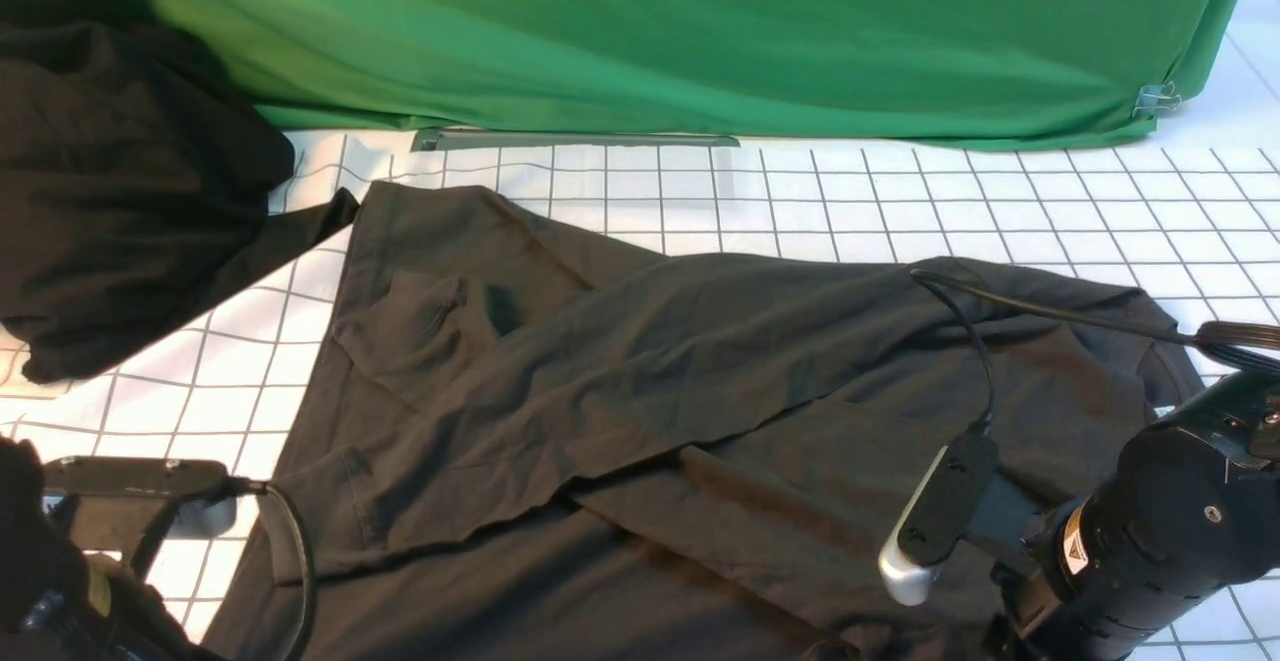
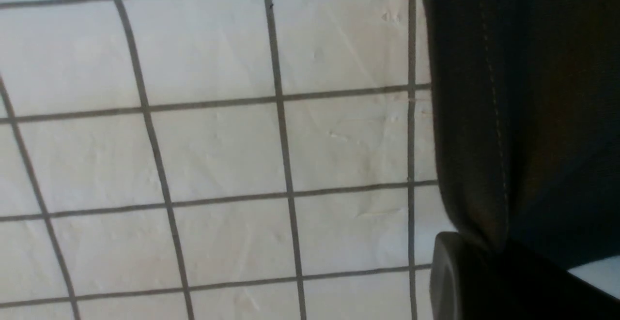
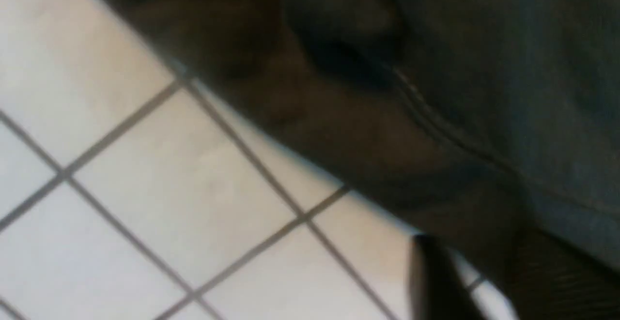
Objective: Fold a long-sleeved shirt over a white checkered tablecloth.
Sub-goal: 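Grasp the near edge of the shirt at its hem and shoulder corners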
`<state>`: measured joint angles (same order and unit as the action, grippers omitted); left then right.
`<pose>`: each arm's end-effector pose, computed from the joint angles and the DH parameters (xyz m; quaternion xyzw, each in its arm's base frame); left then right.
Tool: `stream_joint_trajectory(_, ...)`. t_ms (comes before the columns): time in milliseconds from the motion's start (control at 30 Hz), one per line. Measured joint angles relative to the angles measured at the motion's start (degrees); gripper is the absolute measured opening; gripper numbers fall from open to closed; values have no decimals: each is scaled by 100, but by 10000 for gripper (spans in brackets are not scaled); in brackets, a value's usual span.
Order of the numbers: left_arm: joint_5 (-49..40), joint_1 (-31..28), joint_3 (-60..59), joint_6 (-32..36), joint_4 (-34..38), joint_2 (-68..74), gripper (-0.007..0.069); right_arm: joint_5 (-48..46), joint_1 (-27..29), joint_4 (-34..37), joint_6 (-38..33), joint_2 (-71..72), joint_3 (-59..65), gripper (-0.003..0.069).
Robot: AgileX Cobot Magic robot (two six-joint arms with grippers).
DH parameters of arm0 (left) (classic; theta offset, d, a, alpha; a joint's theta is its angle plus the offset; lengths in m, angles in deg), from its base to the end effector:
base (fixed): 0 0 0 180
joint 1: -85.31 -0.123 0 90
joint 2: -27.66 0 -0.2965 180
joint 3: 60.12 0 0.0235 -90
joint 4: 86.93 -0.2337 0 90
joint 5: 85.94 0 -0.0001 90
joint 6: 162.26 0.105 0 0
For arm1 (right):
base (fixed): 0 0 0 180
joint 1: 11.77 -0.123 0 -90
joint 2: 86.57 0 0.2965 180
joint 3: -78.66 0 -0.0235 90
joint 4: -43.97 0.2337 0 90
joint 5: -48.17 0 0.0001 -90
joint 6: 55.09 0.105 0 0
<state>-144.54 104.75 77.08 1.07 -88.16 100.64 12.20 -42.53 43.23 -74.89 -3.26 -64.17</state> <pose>0.1365 -0.0461 0.2215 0.0293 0.9983 -0.0062 0.0495 0.2047 0.1209 0.1691 -0.4298 0.8986 0.0042 0.0886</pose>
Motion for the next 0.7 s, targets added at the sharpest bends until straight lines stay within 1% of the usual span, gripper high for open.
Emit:
stream_joint_trajectory(33,-52,0,0,23,5,-33,24,-107,0,0,8,0,0,76)
stream_joint_trajectory(67,-78,0,0,23,5,-52,24,-126,0,0,13,0,0,68)
stream_joint_trajectory(133,-266,0,0,43,24,-295,24,-474,-8,0,60,62,0,20)
stream_joint_trajectory(267,-560,0,0,43,31,-824,24,-657,-153,0,129,407,57,8)
stream_joint_trajectory(367,-789,0,0,43,31,-1255,24,-467,-351,6,255,923,128,6)
stream_joint_trajectory(467,-893,0,0,43,31,-1375,24,-269,-389,19,274,1090,128,24)
stream_joint_trajectory(500,-956,0,0,43,25,-1397,24,-175,-401,19,295,1120,128,62)
stream_joint_trajectory(600,-960,0,0,43,-71,-1402,24,-149,-401,28,240,1035,128,213)
stream_joint_trajectory(633,-939,0,0,43,-90,-1402,24,-149,-401,28,225,1024,128,226)
stream_joint_trajectory(667,-895,0,0,31,-124,-1402,24,-129,-401,28,175,904,128,330)
stream_joint_trajectory(700,-863,0,0,25,-132,-1402,24,-103,-401,74,145,793,128,404)
